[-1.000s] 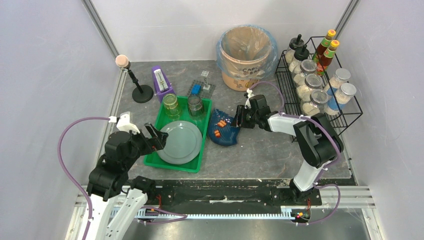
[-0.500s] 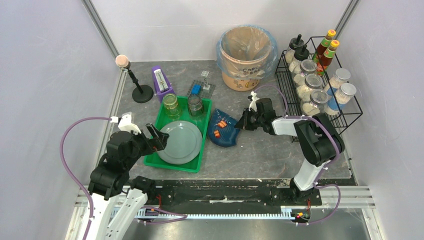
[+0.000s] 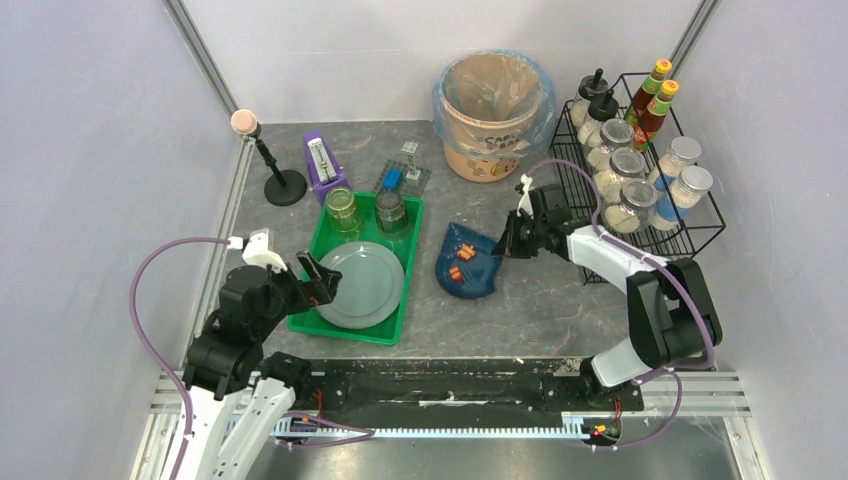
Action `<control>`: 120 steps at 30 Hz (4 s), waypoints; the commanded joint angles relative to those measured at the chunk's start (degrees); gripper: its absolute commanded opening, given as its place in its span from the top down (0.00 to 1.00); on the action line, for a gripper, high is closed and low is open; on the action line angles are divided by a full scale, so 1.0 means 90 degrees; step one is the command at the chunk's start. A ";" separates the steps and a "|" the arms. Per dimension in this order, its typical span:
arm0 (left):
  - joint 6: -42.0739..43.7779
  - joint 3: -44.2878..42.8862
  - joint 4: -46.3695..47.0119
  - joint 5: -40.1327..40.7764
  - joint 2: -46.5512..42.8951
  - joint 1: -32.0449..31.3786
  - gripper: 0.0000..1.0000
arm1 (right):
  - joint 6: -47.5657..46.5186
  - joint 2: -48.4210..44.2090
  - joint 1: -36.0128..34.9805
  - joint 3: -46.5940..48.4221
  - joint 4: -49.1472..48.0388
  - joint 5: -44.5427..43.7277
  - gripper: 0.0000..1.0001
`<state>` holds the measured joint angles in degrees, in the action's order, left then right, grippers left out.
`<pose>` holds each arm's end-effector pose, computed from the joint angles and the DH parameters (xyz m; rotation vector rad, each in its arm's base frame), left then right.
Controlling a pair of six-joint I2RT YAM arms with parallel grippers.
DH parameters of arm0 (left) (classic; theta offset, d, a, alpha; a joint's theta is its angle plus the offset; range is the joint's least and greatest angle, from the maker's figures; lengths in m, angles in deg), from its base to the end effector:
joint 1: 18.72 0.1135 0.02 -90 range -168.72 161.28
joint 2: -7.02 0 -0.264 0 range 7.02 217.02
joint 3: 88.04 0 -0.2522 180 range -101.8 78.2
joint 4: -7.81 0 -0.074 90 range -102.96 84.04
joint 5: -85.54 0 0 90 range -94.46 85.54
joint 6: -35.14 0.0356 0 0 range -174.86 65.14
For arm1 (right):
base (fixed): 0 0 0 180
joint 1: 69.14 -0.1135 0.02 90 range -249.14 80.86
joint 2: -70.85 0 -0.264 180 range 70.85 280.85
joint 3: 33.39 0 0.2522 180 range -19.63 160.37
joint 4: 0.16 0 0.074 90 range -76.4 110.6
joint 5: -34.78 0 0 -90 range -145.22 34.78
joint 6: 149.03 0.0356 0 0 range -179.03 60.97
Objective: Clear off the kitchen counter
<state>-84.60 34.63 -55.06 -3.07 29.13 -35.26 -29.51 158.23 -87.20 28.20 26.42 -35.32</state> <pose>0.0755 -0.0215 0.3075 -0.2551 2.0716 -0.4730 0.2821 0.1047 0.1824 0.1038 2.5747 0.7664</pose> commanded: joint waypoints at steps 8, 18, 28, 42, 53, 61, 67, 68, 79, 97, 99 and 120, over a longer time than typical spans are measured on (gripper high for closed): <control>-0.0223 0.0328 0.0414 -0.0048 -0.0352 -0.0027 0.00 | 0.0955 -0.0719 0.0363 0.3015 0.1148 0.0282 1.00; -0.0419 0.0564 0.0387 0.0335 -0.0810 -0.0028 0.00 | 0.1748 0.0221 0.0986 0.5690 0.1711 0.0338 1.00; -0.0342 0.0368 0.0367 0.0929 -0.1406 -0.0028 0.00 | 0.2637 0.1293 0.1686 0.7361 0.1498 -0.0219 1.00; -0.0137 0.0625 0.0476 0.1887 -0.2142 -0.0028 0.01 | 0.2780 0.2282 0.1958 0.7264 -0.0765 -0.1094 1.00; -0.0156 0.0634 0.0436 0.2004 -0.2003 -0.0013 0.01 | 0.1103 0.2629 0.1707 0.6725 -0.3357 -0.1769 1.00; -0.0165 0.0645 0.0426 0.2043 -0.1959 -0.0016 0.01 | -0.0582 0.3006 0.1193 0.6581 -0.4458 -0.2765 1.00; -0.0170 0.0647 0.0415 0.2077 -0.1949 -0.0015 0.01 | -0.2448 0.3038 0.0653 0.5944 -0.5782 -0.3563 1.00; -0.0178 0.0652 0.0407 0.2082 -0.1954 -0.0015 0.01 | -0.2810 0.3036 0.0564 0.5827 -0.5970 -0.3675 1.00; -0.0174 0.0645 0.0405 0.2082 -0.1968 -0.0013 0.01 | -0.3830 0.2350 0.0328 0.5096 -0.7411 -0.4386 1.00; -0.0194 0.0667 0.0406 0.2130 -0.2394 -0.0014 0.01 | -0.1469 -0.0529 0.0232 0.4054 -0.4654 -0.4123 1.00; -0.0202 0.0666 0.0393 0.2131 -0.2396 -0.0018 0.01 | -0.1150 -0.0865 0.0193 0.3927 -0.4099 -0.4130 1.00; -0.0295 0.0676 0.0348 0.2175 -0.2390 -0.0018 0.01 | 0.1824 -0.2649 -0.0398 0.1666 -0.0329 -0.1688 1.00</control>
<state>-87.09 40.36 -53.00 15.02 8.08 -35.32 -21.14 136.92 -87.99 45.62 27.27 -58.62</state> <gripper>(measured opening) 0.991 0.038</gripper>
